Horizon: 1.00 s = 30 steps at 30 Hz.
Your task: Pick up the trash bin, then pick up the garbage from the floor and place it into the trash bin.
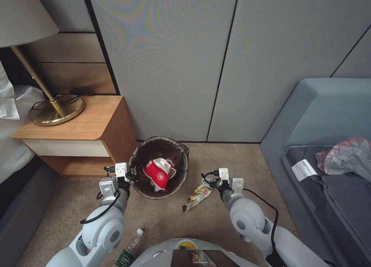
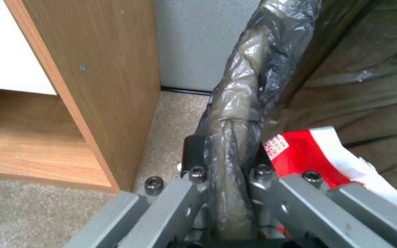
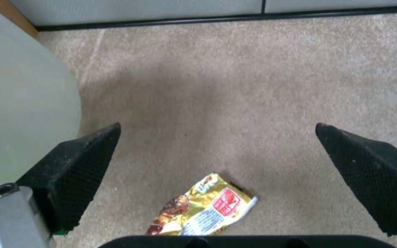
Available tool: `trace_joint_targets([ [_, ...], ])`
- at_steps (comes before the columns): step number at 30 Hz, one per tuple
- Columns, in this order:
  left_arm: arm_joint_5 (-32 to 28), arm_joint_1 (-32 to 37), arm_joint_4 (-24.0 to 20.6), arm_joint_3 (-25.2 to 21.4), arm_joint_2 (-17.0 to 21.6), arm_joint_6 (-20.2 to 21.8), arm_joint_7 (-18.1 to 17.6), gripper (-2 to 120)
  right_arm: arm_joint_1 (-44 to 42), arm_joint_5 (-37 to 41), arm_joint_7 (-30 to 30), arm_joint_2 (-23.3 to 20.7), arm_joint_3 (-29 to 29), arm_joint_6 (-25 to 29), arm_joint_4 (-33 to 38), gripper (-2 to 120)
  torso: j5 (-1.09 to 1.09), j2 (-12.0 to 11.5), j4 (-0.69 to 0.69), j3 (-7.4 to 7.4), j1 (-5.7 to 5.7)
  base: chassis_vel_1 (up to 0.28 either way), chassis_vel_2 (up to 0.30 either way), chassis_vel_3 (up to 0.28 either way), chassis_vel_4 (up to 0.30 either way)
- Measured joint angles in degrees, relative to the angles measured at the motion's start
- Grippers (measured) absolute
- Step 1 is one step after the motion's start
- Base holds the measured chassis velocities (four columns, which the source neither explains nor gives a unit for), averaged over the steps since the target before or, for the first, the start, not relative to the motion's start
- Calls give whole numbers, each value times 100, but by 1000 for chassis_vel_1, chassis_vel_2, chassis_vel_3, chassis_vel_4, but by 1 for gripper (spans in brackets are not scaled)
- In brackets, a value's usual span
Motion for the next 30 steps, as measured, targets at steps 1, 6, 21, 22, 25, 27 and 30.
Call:
trace_joint_targets([
  [1, 0, 0, 0, 0, 0, 0, 0, 0, 9, -3, 4, 2, 4, -13, 1, 100, 0, 0, 1, 0, 0, 0, 0, 0, 0],
  [6, 0, 0, 0, 0, 0, 0, 0, 0, -5, -29, -1, -17, 7, -31, -44, 100, 0, 0, 0, 0, 0, 0, 0, 0, 0],
  [21, 0, 0, 0, 0, 0, 0, 0, 0, 154, -179, 11, 169, -434, 8, -790, 100, 0, 0, 0, 0, 0, 0, 0, 0, 0],
  [22, 0, 0, 0, 0, 0, 0, 0, 0, 154, -179, 11, 169, -434, 8, -790, 100, 0, 0, 0, 0, 0, 0, 0, 0, 0],
  [25, 0, 0, 0, 0, 0, 0, 0, 0, 132, -216, 5, 187, -441, 38, -849, 100, 0, 0, 0, 0, 0, 0, 0, 0, 0],
  [27, 0, 0, 0, 0, 0, 0, 0, 0, 128, -235, -13, 199, -456, 61, -888, 100, 0, 0, 0, 0, 0, 0, 0, 0, 0],
  [30, 0, 0, 0, 0, 0, 0, 0, 0, 135, -211, -56, 222, -492, 63, -955, 100, 0, 0, 0, 0, 0, 0, 0, 0, 0],
])
